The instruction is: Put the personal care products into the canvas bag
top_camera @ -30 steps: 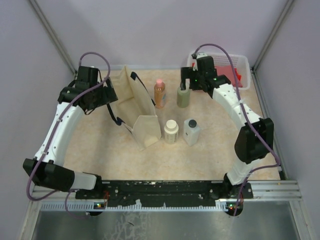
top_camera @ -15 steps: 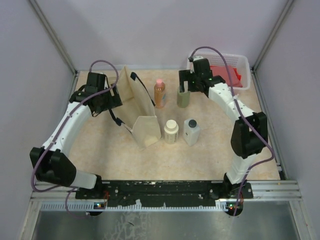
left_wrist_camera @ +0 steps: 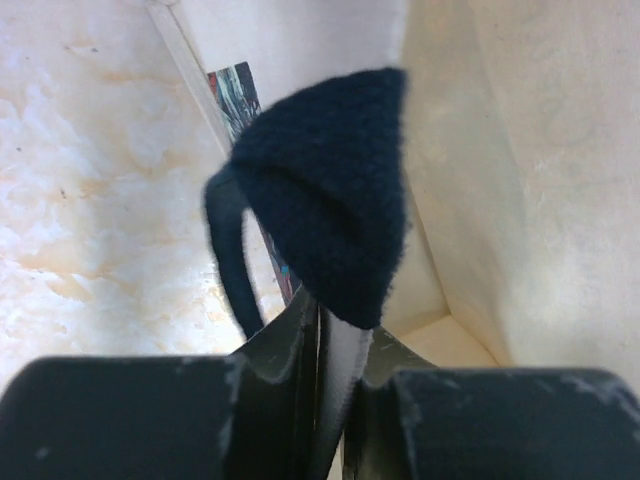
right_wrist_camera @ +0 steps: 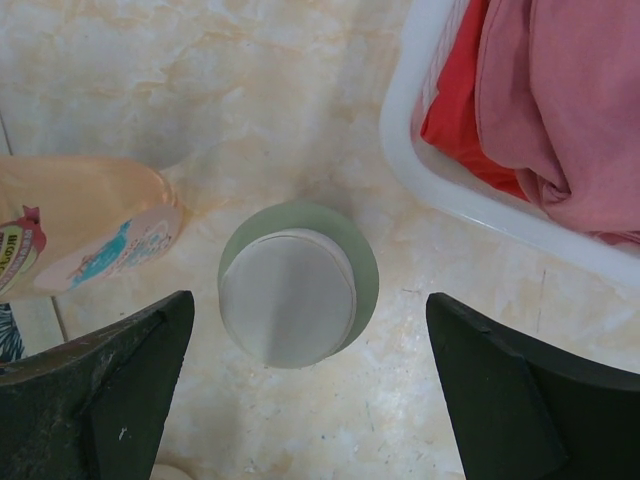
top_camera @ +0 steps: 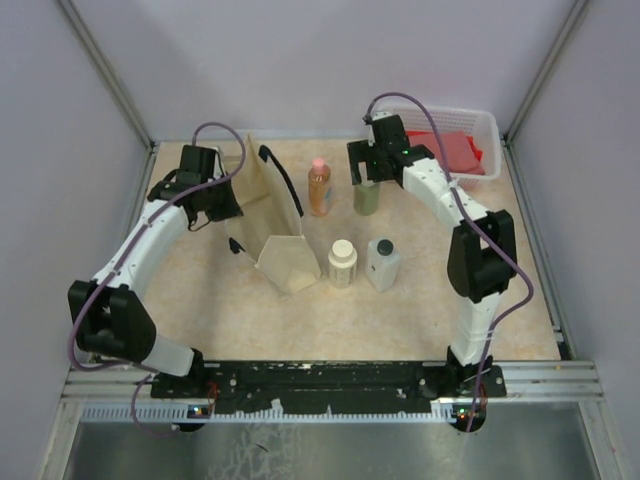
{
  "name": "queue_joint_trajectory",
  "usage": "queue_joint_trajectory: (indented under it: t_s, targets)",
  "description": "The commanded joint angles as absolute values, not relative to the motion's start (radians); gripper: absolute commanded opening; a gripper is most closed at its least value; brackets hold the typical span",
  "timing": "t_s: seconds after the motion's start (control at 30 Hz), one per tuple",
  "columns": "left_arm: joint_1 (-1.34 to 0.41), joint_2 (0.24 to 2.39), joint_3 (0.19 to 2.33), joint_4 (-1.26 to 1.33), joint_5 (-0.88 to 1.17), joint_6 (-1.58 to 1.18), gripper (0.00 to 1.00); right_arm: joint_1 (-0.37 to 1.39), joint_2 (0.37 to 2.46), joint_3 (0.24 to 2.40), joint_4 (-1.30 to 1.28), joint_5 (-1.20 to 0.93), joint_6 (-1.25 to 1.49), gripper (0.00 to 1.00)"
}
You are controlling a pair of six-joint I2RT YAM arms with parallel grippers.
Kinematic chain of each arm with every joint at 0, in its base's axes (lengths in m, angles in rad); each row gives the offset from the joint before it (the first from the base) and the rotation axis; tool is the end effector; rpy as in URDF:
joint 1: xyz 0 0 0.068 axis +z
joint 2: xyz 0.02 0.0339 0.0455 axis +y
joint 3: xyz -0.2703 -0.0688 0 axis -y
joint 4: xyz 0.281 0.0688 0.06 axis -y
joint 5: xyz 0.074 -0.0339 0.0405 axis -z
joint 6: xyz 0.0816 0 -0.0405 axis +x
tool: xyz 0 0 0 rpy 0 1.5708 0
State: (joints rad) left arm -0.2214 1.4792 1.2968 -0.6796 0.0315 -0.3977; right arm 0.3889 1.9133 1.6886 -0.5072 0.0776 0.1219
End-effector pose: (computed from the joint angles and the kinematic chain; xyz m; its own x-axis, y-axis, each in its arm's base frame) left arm 0.3738 -0.0868 0.2726 -0.7756 -0.2222 -0.5909 -0.0660 0.9594 -0.2741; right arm 0.4777 0.1889 0.2602 -0.6533 -0.1367 -0.7447 -0.2471 0.9682 0.0390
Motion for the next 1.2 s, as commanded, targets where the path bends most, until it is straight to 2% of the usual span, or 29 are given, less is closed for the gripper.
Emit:
queue_joint_trajectory:
  t_s: [0.0, 0.2, 0.6, 0.9, 1.03, 1.17]
  targets:
    - [-0.222, 1.468, 1.28, -0.673, 0.16, -0.379, 0.13, 0.4, 1.944, 1.769, -0.537, 0.122, 0.095, 0.99]
    - [-0.24, 1.441, 1.275, -0.75, 0.212, -0.376, 0.1, 0.4, 1.984, 1.798, -0.572, 0.114, 0.102, 0.99]
    - [-0.251, 1.44, 1.34, -0.943, 0.302, -0.282, 0.12, 0.4, 2.004, 1.794, -0.565, 0.075, 0.095, 0.99]
    - [-0.266, 1.43, 1.321, -0.891, 0.329, -0.313, 0.13, 0.407, 2.021, 1.752, -0.511, 0.058, 0.096, 0.99]
    - [-0.274, 1.425, 1.326, -0.862, 0.324, -0.313, 0.13, 0.414, 2.028, 1.726, -0.473, 0.083, 0.079, 0.97]
    - [-0.276, 1.429, 1.327, -0.857, 0.324, -0.305, 0.13, 0.416, 2.025, 1.695, -0.429, 0.089, 0.065, 0.89]
